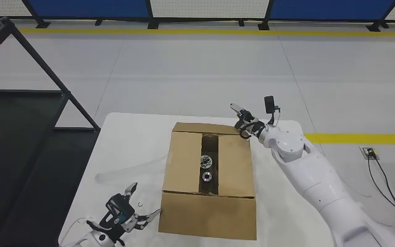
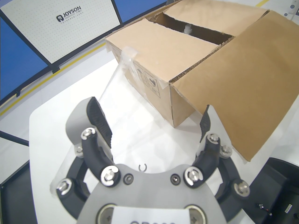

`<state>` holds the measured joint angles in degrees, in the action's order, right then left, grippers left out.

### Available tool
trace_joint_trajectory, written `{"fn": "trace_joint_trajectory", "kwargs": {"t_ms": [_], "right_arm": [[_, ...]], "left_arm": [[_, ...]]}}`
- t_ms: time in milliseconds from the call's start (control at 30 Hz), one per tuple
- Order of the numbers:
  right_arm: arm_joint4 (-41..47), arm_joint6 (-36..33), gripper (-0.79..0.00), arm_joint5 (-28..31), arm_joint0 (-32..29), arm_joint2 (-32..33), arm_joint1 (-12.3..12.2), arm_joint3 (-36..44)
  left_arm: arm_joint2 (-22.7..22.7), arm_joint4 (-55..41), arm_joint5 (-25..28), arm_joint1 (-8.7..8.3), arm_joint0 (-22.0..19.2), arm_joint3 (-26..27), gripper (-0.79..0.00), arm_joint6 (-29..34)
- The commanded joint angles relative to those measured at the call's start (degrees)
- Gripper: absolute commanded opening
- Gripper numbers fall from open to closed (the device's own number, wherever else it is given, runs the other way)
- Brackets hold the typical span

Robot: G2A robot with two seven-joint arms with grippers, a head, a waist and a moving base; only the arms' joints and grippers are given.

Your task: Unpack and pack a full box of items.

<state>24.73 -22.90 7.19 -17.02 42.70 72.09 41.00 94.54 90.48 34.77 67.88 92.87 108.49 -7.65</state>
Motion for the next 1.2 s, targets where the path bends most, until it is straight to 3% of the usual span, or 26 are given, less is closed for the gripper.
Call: {"fn": "trace_joint_trajectory", "kwargs": {"t_ms": [0,400,533,700,900,1167], "right_arm": [[-0.2,-0.3,0.0,0.1,0.3,0.1,0.3,-0.8],[-0.1,-1.2,0.0,3.6,0.6,2.7,1.4,-3.7],[0.9,-5.3,0.0,7.6,-0.6,4.6,1.0,-2.0],[0.1,-15.2,0.0,11.3,-3.6,6.8,-0.5,4.3],[-3.6,-23.7,0.0,7.1,-8.0,7.8,-2.1,13.7],[-8.0,-24.5,0.0,0.3,-11.1,6.1,-2.0,21.0]], "left_arm": [[-0.5,1.1,-1.2,-0.03,-0.2,-0.4,0.0,0.1],[-2.4,1.8,-3.3,-0.29,-1.4,-2.4,0.0,-0.1],[-0.6,-0.4,-3.9,-0.46,-0.8,-1.5,0.0,-1.2],[3.2,-6.1,-3.6,-0.72,-0.3,-0.8,0.0,-1.2],[6.2,-11.4,-6.3,-0.77,-0.6,-1.8,0.0,0.1],[7.3,-15.7,-10.0,-0.73,-1.9,-4.1,0.0,3.1]]}}
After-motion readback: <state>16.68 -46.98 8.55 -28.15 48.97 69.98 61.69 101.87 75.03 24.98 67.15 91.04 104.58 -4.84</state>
